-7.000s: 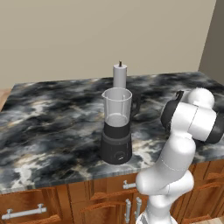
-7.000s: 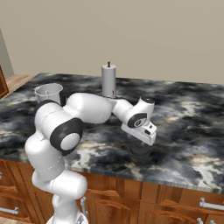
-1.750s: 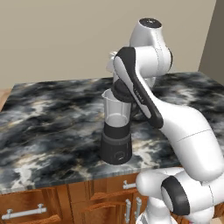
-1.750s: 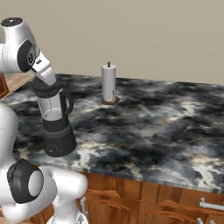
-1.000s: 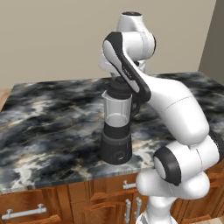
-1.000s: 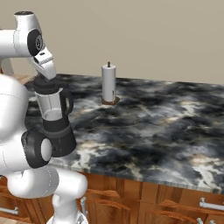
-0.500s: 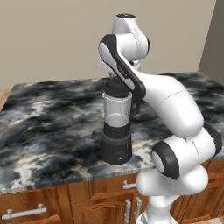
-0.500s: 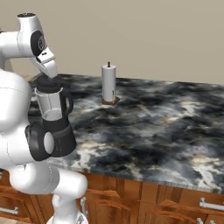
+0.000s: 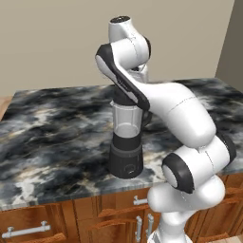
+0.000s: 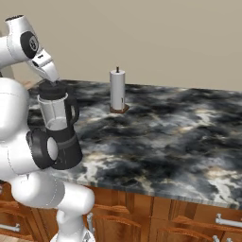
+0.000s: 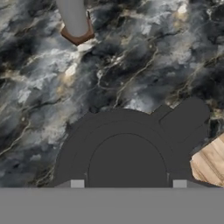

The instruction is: Close the lid blender by securely placing the lid on top.

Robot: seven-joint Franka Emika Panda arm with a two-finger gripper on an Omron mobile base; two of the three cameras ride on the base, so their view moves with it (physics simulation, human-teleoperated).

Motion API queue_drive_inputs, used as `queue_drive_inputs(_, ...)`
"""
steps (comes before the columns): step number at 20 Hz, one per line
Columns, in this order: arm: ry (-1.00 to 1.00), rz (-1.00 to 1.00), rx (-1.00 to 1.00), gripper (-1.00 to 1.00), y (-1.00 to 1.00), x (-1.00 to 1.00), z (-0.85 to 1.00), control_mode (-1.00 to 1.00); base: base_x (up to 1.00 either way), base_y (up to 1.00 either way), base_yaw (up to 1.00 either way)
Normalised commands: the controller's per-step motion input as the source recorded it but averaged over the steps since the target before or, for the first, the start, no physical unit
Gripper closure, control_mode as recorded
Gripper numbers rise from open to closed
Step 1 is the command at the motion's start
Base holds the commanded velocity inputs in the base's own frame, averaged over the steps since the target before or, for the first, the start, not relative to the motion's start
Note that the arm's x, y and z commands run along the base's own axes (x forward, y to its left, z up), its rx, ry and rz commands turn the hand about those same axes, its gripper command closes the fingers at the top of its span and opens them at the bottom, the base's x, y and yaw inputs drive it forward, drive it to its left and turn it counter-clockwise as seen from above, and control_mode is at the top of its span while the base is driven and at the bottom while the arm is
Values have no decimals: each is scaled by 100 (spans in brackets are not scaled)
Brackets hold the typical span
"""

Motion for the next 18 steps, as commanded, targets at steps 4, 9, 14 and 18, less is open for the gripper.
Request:
queue_drive_inputs(4,-12,0,-11,100,0,-33,-39,-100,0,0,0)
queue_drive_inputs(9,-5,0,-2,100,0,-29,-34,-100,0,0,0)
queue_drive_inputs(14,4,0,0,100,-8,3,-25,-100,0,0,0)
queue_drive_inputs(18,9,0,1,100,-4,9,-24,-100,0,0,0)
